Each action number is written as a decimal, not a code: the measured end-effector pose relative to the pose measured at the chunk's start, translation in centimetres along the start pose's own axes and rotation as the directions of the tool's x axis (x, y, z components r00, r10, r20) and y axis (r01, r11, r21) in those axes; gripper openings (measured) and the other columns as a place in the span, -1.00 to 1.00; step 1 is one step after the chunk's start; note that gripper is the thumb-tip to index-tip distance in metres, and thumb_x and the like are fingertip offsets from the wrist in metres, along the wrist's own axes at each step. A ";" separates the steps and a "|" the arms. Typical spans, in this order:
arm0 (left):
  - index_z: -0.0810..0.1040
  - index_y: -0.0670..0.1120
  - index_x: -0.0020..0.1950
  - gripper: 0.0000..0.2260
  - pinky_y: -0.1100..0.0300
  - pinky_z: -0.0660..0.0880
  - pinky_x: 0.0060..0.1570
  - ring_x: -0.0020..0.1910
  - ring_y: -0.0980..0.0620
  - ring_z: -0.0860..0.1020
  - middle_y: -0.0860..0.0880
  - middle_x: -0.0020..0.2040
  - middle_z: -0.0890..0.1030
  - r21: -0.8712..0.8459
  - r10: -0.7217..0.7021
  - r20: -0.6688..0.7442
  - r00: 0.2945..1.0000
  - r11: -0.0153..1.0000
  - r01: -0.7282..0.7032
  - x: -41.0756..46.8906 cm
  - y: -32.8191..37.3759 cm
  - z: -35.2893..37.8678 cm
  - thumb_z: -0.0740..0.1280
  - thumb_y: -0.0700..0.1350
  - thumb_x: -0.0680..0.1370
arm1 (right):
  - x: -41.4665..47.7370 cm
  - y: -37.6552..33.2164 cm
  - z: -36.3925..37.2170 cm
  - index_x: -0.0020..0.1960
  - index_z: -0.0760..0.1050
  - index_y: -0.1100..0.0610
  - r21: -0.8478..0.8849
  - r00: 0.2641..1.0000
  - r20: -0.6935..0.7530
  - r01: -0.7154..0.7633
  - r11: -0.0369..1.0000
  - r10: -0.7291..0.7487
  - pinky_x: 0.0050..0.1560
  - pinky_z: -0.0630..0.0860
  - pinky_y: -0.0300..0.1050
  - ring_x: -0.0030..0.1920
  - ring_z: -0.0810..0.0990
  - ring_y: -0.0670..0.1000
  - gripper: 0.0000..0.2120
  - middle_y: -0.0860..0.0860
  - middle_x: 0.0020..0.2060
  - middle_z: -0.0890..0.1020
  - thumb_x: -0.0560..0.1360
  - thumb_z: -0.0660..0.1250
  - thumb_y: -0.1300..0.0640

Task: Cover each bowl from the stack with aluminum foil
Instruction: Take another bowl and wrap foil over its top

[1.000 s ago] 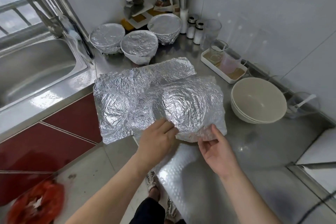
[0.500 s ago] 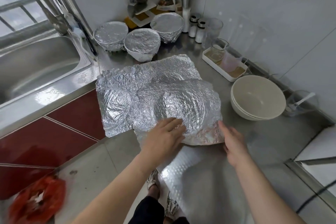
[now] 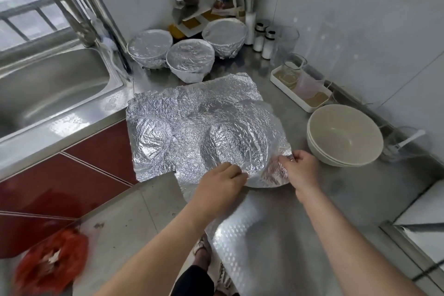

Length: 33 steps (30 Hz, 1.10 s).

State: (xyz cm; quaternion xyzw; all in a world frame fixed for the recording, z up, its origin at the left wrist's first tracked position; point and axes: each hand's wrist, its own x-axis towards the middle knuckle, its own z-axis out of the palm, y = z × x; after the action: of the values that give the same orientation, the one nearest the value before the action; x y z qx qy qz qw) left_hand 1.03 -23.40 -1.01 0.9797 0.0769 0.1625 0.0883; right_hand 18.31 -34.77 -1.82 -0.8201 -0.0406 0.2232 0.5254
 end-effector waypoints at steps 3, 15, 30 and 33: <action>0.61 -0.07 -0.23 -0.79 0.20 0.46 -0.36 -0.30 0.01 0.50 0.02 -0.27 0.58 0.021 0.054 0.011 0.998 0.998 -0.054 0.4 -0.3 0.3 0.26 -0.04 0.52 | -0.2 -0.4 -0.5 -0.18 0.53 0.12 -0.183 0.996 0.009 0.090 0.979 -0.090 -0.23 0.42 -0.08 -0.27 0.55 0.09 -0.87 0.03 -0.32 0.60 0.40 0.48 0.17; 0.64 -0.15 -0.17 -0.88 0.15 0.48 -0.22 -0.26 -0.02 0.52 -0.03 -0.23 0.59 0.023 0.236 -0.059 0.970 0.972 -0.235 0.3 -1.6 -1.1 0.34 -0.18 0.53 | -4.1 -0.4 -0.1 -0.07 0.62 0.07 -0.377 0.222 0.607 0.926 -0.030 -0.763 -0.09 0.41 -0.06 0.00 0.52 0.04 -0.89 -0.01 -0.03 0.60 0.41 0.49 0.12; 0.70 -0.08 -0.12 -0.72 0.21 0.55 -0.29 -0.17 0.01 0.57 0.01 -0.16 0.62 -0.084 0.038 0.006 0.999 0.996 -0.038 -2.7 -3.2 -2.1 0.22 -0.04 0.56 | -3.3 0.8 2.1 -0.13 0.56 0.16 -0.264 0.108 0.704 0.957 -0.118 -0.702 -0.25 0.48 -0.07 -0.19 0.51 0.08 -0.90 0.05 -0.18 0.57 0.41 0.32 0.31; 0.70 -0.06 -0.15 -0.73 0.22 0.54 -0.28 -0.19 0.04 0.56 0.04 -0.18 0.63 -0.049 0.070 0.010 0.997 0.996 -0.070 -2.5 -3.5 -2.1 0.22 -0.04 0.55 | -3.4 0.8 2.4 -0.20 0.53 0.15 -0.297 0.095 0.691 0.941 -0.162 -0.716 -0.28 0.39 -0.09 -0.25 0.47 0.08 -0.86 0.05 -0.26 0.53 0.40 0.24 0.34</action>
State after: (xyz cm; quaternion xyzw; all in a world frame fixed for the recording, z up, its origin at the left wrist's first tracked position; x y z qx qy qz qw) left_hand -2.45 -20.18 -0.48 0.9804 0.0380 0.1615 0.1066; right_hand 14.16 -34.12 -2.26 -0.6614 -0.7268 -0.1010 0.1549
